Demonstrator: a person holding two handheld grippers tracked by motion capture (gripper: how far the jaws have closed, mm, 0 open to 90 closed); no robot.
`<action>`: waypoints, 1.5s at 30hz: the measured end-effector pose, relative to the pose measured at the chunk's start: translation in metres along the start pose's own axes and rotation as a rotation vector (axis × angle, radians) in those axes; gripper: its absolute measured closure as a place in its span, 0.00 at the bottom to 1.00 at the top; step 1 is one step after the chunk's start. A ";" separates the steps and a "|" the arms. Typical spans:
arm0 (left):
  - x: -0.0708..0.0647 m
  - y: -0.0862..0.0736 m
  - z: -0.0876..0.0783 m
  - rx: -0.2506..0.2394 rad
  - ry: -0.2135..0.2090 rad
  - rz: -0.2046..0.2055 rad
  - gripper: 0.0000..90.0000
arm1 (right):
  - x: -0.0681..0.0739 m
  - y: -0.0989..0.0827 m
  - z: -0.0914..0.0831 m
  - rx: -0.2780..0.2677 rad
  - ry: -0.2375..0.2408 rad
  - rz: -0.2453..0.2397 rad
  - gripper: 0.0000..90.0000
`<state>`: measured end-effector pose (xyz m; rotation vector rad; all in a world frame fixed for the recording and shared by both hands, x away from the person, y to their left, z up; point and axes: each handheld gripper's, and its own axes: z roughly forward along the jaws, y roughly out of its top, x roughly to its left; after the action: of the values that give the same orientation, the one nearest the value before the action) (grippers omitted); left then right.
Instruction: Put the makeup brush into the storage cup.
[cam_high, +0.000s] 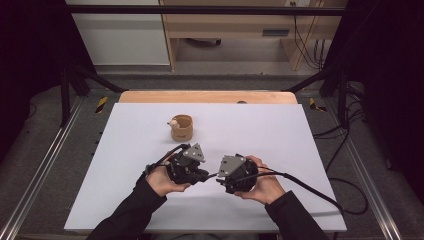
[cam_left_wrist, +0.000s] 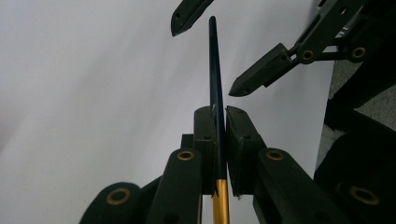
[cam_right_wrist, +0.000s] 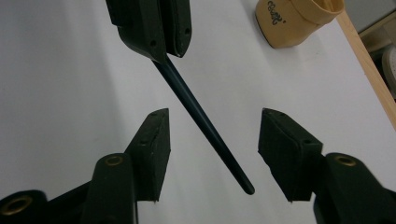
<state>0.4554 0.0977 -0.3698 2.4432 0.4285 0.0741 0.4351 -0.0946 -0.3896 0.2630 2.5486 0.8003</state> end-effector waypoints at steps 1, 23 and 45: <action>0.000 0.001 0.000 0.008 0.000 0.008 0.93 | 0.001 0.000 0.001 -0.003 0.000 -0.001 0.53; -0.004 0.001 0.006 0.009 -0.021 0.014 0.93 | 0.008 -0.002 0.003 0.003 0.052 -0.134 0.83; 0.000 0.000 0.003 0.003 -0.014 0.018 0.90 | 0.012 -0.003 0.006 -0.005 0.096 -0.173 0.94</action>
<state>0.4555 0.0960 -0.3718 2.4496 0.4009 0.0639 0.4273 -0.0906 -0.4003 0.0016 2.6141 0.7698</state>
